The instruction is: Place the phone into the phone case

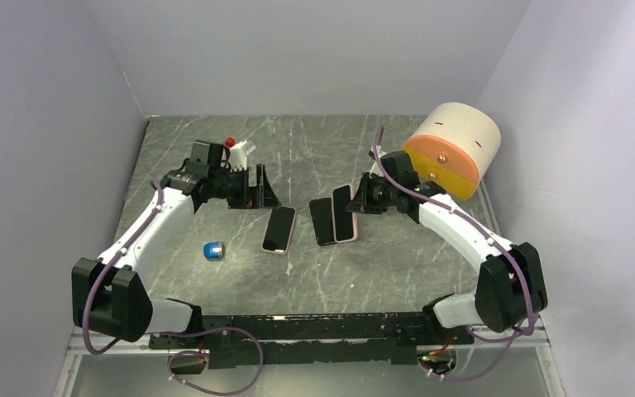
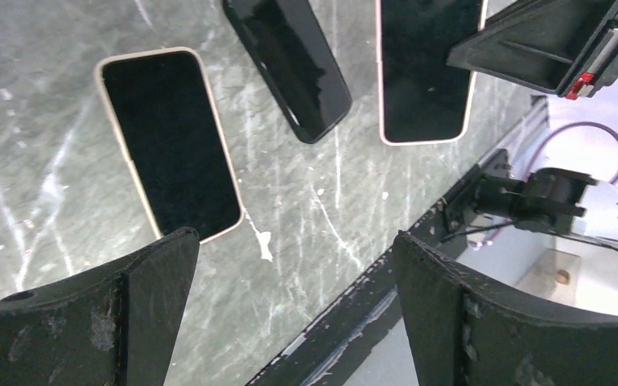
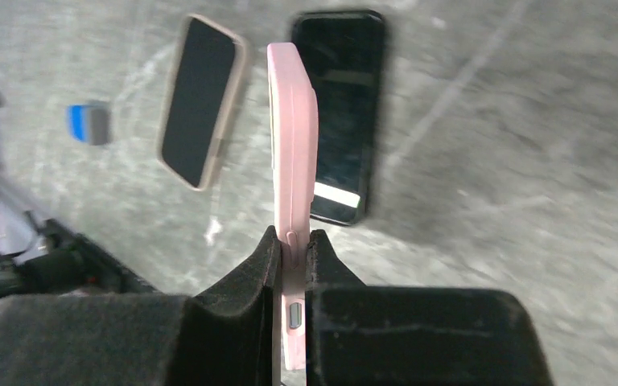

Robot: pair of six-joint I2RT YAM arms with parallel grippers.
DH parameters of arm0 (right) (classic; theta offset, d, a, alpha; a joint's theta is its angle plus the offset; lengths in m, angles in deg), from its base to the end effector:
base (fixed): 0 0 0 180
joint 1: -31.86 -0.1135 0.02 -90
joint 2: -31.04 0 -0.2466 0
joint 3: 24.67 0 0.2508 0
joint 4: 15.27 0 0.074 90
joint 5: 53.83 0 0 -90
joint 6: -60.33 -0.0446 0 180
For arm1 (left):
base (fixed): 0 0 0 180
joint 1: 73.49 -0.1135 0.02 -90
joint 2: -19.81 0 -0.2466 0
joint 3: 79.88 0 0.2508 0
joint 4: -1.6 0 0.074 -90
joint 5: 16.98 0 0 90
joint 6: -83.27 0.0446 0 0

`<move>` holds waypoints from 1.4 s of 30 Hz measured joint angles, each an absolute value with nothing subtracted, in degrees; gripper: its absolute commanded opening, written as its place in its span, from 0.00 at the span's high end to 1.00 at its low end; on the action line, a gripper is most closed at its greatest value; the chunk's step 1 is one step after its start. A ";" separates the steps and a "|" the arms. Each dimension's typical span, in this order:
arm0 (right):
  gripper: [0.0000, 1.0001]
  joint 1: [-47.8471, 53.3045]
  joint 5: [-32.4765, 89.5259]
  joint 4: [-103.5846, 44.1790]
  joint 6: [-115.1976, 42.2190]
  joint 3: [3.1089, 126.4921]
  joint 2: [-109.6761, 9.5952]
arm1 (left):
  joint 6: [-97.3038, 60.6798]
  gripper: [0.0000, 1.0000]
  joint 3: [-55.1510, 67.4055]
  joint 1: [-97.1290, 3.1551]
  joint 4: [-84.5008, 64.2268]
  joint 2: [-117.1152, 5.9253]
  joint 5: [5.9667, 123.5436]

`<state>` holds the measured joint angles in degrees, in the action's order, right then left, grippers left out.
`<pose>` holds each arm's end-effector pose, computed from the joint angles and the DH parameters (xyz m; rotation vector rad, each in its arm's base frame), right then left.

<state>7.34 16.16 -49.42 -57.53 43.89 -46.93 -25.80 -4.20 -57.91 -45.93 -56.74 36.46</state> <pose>0.2666 0.1384 0.2338 -0.1130 2.4335 0.8445 0.2687 -0.1025 0.2674 0.2314 2.4444 -1.0439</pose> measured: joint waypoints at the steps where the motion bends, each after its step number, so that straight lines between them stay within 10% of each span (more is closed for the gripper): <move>1: 1.00 7.89 17.31 -51.39 -56.42 43.99 -46.93 | -25.39 0.06 -4.20 -57.91 -46.30 -56.15 37.73; 13: 0.99 10.36 23.19 -56.88 -53.14 40.72 -51.09 | -23.46 0.06 -4.20 -57.91 -47.29 -52.55 44.39; 20: 0.68 11.47 23.78 -55.06 -53.86 39.43 -52.60 | -23.33 0.06 -4.20 -57.91 -47.29 -52.55 46.01; 42: 0.27 11.63 26.65 -59.50 -52.39 44.58 -44.16 | -24.64 0.06 -4.22 -57.91 -47.16 -51.19 47.52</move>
<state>11.63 26.65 -59.50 -52.39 44.58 -44.16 -24.64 -4.22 -57.91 -47.16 -51.19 47.52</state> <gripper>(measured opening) 0.656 0.941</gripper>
